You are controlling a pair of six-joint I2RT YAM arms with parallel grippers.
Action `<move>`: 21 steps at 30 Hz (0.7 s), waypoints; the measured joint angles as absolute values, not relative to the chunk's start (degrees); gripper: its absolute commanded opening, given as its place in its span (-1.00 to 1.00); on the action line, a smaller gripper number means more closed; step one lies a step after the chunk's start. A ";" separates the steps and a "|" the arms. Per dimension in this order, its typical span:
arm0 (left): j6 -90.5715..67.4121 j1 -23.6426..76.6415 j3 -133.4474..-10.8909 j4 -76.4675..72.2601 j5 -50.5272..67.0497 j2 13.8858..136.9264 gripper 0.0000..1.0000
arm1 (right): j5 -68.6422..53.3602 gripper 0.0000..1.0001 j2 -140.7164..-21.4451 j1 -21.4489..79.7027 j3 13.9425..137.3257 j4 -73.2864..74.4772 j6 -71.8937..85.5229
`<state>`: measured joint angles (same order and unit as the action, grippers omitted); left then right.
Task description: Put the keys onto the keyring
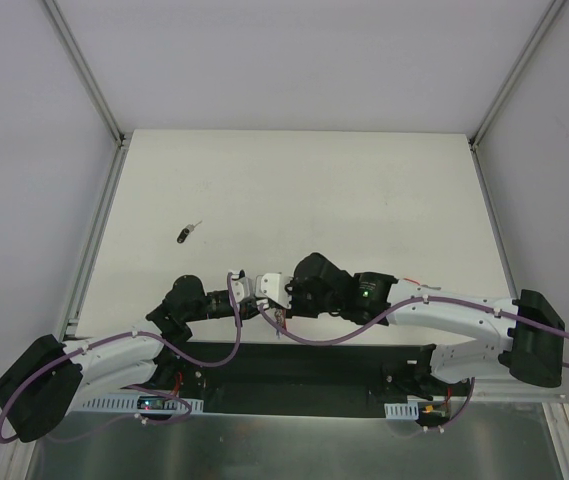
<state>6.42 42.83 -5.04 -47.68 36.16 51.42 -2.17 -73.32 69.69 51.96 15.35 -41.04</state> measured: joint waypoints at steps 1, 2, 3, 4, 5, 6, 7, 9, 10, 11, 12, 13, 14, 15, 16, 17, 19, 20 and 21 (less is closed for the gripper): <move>6.42 42.83 -5.04 -47.68 36.16 51.42 -1.00 | -2.07 -0.98 -73.36 69.69 51.96 15.14 -41.01; 6.39 42.83 -5.04 -47.68 36.16 51.42 -1.00 | -1.93 -0.98 -73.36 69.69 51.96 15.09 -41.01; 6.39 42.83 -5.04 -47.68 36.16 51.42 -1.00 | -1.87 -0.98 -73.36 69.69 51.96 15.07 -41.01; 6.42 42.83 -5.04 -47.68 36.16 51.42 -1.00 | -1.74 -0.98 -73.36 69.69 51.96 14.92 -41.01; 6.39 42.83 -5.04 -47.68 36.16 51.42 -1.00 | -1.72 -0.98 -73.36 69.69 51.96 14.72 -40.99; 6.39 42.83 -5.04 -47.68 36.16 51.42 -1.00 | -1.63 -0.98 -73.36 69.69 51.96 14.61 -40.99; 6.42 42.83 -5.04 -47.68 36.16 51.42 -1.00 | -1.48 -0.97 -73.36 69.69 51.96 14.50 -41.01; 6.42 42.83 -5.04 -47.68 36.16 51.44 -1.00 | -1.37 -0.97 -73.36 69.69 51.96 14.35 -41.01; 6.42 42.83 -5.04 -47.68 36.16 51.46 -1.00 | -1.32 -0.98 -73.36 69.69 51.96 14.24 -41.01; 6.42 42.83 -5.04 -47.72 36.18 51.51 -1.00 | -1.30 -0.98 -73.36 69.69 51.96 14.17 -41.01; 6.42 42.83 -5.04 -47.72 36.18 51.59 -1.00 | -1.30 -0.98 -73.36 69.69 51.96 14.11 -41.01; 6.39 42.83 -5.04 -47.75 36.18 51.70 -1.00 | -1.30 -0.98 -73.36 69.69 51.96 14.06 -41.01; 6.39 42.83 -5.04 -47.75 36.18 51.77 -1.00 | -1.30 -0.98 -73.36 69.69 51.96 13.98 -41.01; 6.39 42.83 -5.04 -47.72 36.18 51.79 -1.00 | -1.30 -0.98 -73.36 69.69 51.96 13.91 -41.01; 6.39 42.83 -5.04 -47.75 36.18 51.83 -1.00 | -1.30 -0.98 -73.36 69.69 51.96 13.89 -41.01; 6.39 42.83 -5.04 -47.75 36.18 51.86 -1.00 | -1.32 -0.97 -73.36 69.69 51.96 13.89 -41.01; 6.39 42.83 -5.04 -47.77 36.18 51.92 -1.00 | -1.32 -0.98 -73.36 69.69 51.96 13.91 -41.01; 6.39 42.83 -5.04 -47.79 36.18 52.01 -1.00 | -1.34 -0.98 -73.36 69.69 51.96 13.91 -41.01; 6.42 42.83 -5.04 -47.77 36.18 52.12 -1.00 | -1.34 -0.98 -73.36 69.69 51.96 13.93 -41.01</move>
